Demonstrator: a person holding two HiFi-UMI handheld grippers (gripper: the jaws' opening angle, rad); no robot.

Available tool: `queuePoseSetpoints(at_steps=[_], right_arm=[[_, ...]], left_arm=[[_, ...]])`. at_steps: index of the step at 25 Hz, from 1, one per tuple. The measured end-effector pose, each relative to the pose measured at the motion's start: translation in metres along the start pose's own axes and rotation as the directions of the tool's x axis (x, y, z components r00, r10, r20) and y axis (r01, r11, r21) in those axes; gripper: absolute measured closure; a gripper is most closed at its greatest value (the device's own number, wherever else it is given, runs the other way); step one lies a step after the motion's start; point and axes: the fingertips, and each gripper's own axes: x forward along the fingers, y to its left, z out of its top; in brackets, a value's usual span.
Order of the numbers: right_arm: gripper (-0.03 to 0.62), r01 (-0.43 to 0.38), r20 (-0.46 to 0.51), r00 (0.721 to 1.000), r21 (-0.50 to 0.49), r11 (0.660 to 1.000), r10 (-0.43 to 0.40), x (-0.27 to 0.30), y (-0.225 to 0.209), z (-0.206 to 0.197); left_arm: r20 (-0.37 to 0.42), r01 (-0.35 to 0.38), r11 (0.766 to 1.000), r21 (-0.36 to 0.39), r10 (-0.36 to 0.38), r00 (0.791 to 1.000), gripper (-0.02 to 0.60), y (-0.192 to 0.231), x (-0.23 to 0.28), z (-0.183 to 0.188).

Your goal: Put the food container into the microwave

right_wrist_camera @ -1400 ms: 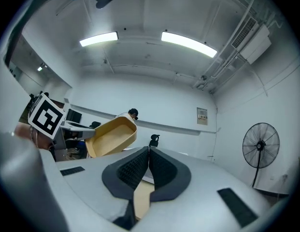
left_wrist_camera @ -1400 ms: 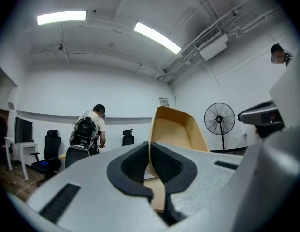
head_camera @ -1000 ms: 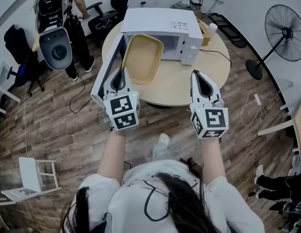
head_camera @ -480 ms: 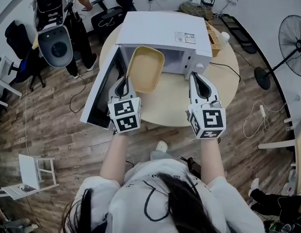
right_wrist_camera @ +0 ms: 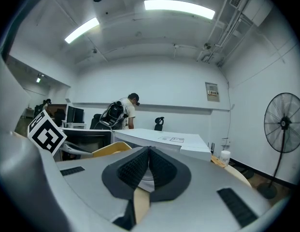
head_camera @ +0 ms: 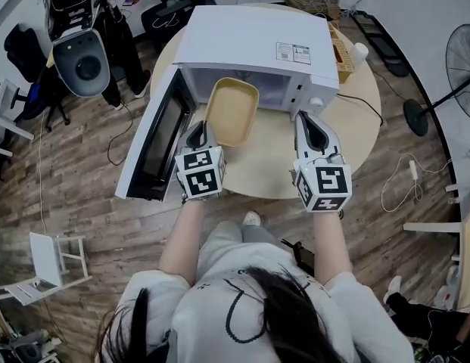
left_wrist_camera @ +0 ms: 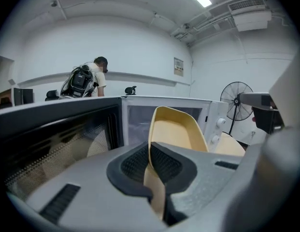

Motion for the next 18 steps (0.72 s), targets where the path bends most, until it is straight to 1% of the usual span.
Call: queuePoseSetpoints(at_steps=[3,7,14,18], right_arm=[[0.565,-0.005,-0.015,1.0,0.002,1.0,0.005,0.003,0.0,-0.008],[0.565,-0.006,-0.027,1.0,0.002,1.0,0.006,0.005,0.001,-0.012],[0.565,0.023,-0.041,0.999,-0.002,1.0,-0.023,0.011,-0.009,-0.017],[0.566,0.039,-0.05,0.998,-0.008,0.999,-0.039,0.017,-0.014,-0.018]], left_arm=[[-0.059,0.005,0.999,-0.051,-0.008,0.998,0.563,0.0,0.014,-0.013],[-0.14,-0.013,0.993,-0.114,-0.004,0.99,0.561,0.002,0.03,-0.025],[-0.215,-0.049,0.977,-0.207,0.003,0.977,0.561,0.004,0.068,-0.038],[-0.235,-0.071,0.97,-0.234,0.014,0.972,0.561,0.005,0.09,-0.038]])
